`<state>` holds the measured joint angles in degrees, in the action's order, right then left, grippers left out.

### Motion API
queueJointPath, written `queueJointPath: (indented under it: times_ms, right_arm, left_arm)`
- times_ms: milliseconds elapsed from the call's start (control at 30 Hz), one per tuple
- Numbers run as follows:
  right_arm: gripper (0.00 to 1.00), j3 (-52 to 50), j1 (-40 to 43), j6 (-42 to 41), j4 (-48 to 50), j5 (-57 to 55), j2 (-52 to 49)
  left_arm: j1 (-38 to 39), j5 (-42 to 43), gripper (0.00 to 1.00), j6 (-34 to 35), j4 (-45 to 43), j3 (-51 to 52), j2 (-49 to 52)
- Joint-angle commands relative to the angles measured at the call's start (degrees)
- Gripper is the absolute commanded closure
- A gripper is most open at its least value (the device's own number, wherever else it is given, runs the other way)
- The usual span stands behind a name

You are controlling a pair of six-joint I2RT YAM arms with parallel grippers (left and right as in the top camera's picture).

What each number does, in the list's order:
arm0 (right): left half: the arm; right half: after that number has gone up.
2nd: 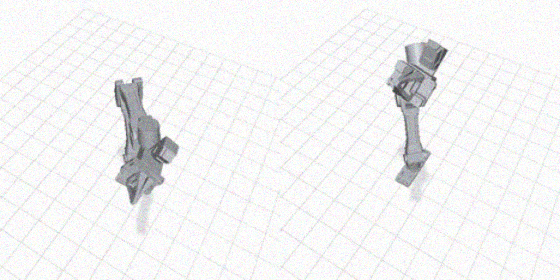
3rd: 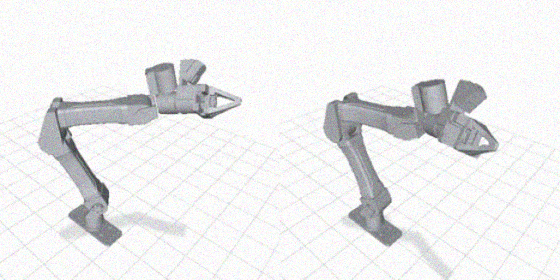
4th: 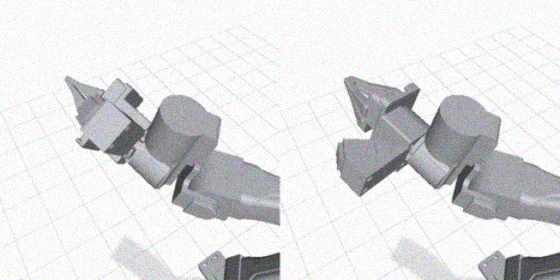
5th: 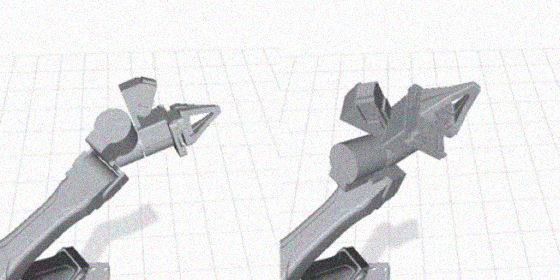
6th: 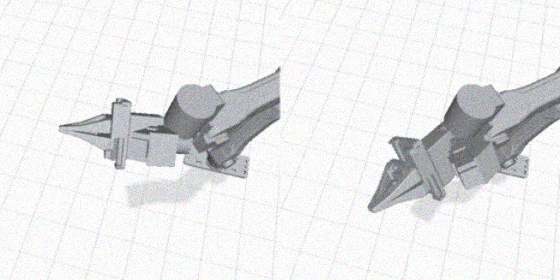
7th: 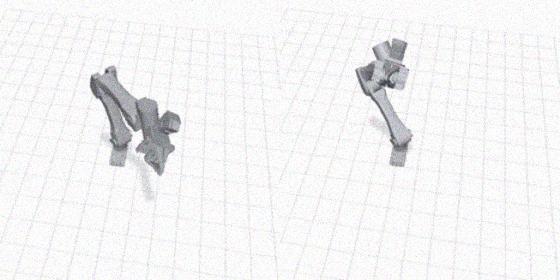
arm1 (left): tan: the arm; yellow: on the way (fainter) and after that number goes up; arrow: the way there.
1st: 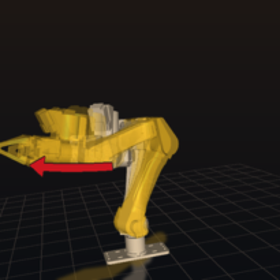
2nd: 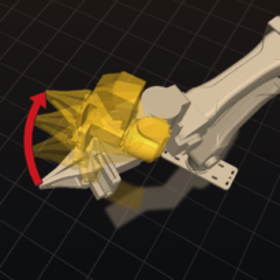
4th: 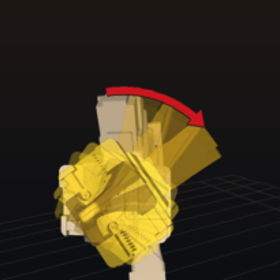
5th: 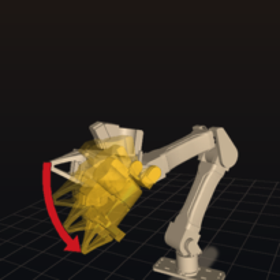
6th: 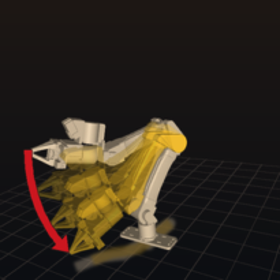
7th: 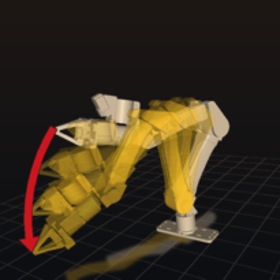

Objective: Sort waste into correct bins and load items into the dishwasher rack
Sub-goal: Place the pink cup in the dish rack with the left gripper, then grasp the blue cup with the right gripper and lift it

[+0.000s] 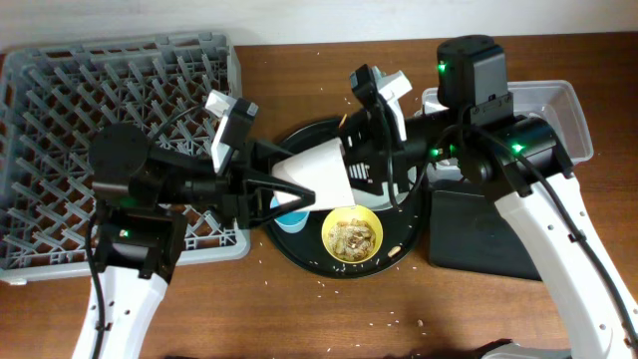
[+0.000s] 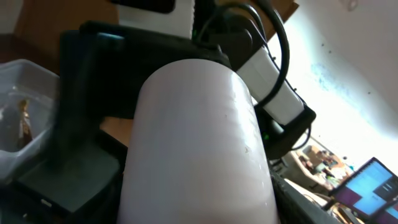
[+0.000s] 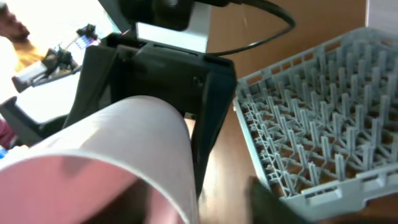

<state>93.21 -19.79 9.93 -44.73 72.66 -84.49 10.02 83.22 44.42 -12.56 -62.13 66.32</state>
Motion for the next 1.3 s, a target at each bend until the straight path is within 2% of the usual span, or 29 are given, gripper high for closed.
queueJointPath:
  times_ms: [0, 100, 200, 267, 333, 433, 467, 567, 600, 700, 767, 867, 967, 1000, 1100, 1133, 1200, 1233, 1267]
  right_arm:
    - [0.01, 0.5, 1.1, -0.9, 0.0, -8.0, 0.8]
    - [0.02, 0.7, 6.9, -6.6, 1.3, -9.1, 2.8]
    - [0.01, 0.7, 11.3, -10.5, -0.5, -9.3, 3.2]
    - [0.02, 0.7, 11.1, -10.5, -5.7, -15.9, 3.1]
    - [0.02, 0.7, 9.5, -10.5, -13.2, -30.4, 2.7]
    - [0.01, 0.5, 6.9, -10.4, -17.7, -32.9, -0.3]
    - [0.02, 0.5, 6.3, -10.4, -18.0, -32.9, -1.0]
    - [0.01, 0.5, 4.2, -10.4, -18.4, -32.9, -4.5]
    - [0.02, 0.5, 3.2, -10.4, -19.0, -32.9, -5.9]
    - [0.01, 0.4, 1.7, -10.4, -19.4, -32.9, -6.6]
    - [0.02, 0.4, 1.6, -10.4, -19.5, -32.9, -6.6]
    - [0.02, 0.4, 1.6, -10.4, -20.1, -32.9, -6.6]
    - [0.02, 0.1, -2.0, -11.3, -20.0, -39.1, -7.7]
    - [0.02, -0.1, -4.1, -14.6, -20.0, -43.4, -8.7]
    - [0.02, -0.1, -12.2, -24.7, -17.5, -59.7, -15.5]
    - [0.12, -0.1, -14.0, -26.9, -16.0, -62.9, -18.5]
    - [0.34, -0.1, -15.3, -27.0, -13.8, -62.4, -22.7]
    - [0.45, -0.1, -15.9, -27.0, -12.8, -61.2, -25.2]
    - [0.47, -0.1, -16.3, -27.0, -11.7, -60.0, -28.3]
  left_arm:
    - [-0.6, -3.2, 0.5, -0.3, -0.2, -0.5, 0.0]
    - [-4.3, -3.8, 0.53, -2.2, 4.2, -0.5, 0.0]
    - [-9.4, -17.2, 0.56, -13.1, 27.7, -0.5, 0.0]
    - [-13.3, -32.7, 0.56, -17.2, 43.8, -0.5, 0.0]
    - [-19.9, -49.3, 0.56, -17.2, 55.2, -0.9, -0.1]
    - [-28.5, -83.1, 0.56, -16.9, 65.9, -0.9, 1.0]
    - [-29.8, -84.8, 0.56, -16.9, 66.2, -0.9, 1.6]
    - [-32.4, -87.6, 0.55, -16.9, 64.0, -0.9, 6.2]
    - [-32.7, -87.5, 0.55, -16.9, 61.5, -0.9, 10.5]
    - [-32.7, -82.9, 0.55, -16.9, 55.5, -0.9, 17.9]
    - [-32.7, -81.9, 0.54, -16.9, 54.4, -0.9, 21.3]
    - [-32.8, -78.1, 0.01, -16.9, 56.5, -1.9, 22.0]
    - [-32.0, -73.0, 0.01, -19.7, 66.0, -10.7, 18.7]
    - [-30.8, -72.2, 0.01, -22.1, 68.8, -13.5, 17.3]
    - [-22.2, -71.8, 0.01, -34.6, 72.7, -18.4, 10.3]
    - [-19.6, -71.8, 0.01, -36.6, 73.4, -18.4, 7.5]
    - [-18.3, -71.7, 0.01, -36.6, 74.7, -18.4, 4.8]
    - [-18.3, -69.0, 0.01, -36.6, 75.6, -18.4, 3.4]
    - [-18.3, -65.7, 0.01, -36.6, 75.8, -18.4, 2.9]
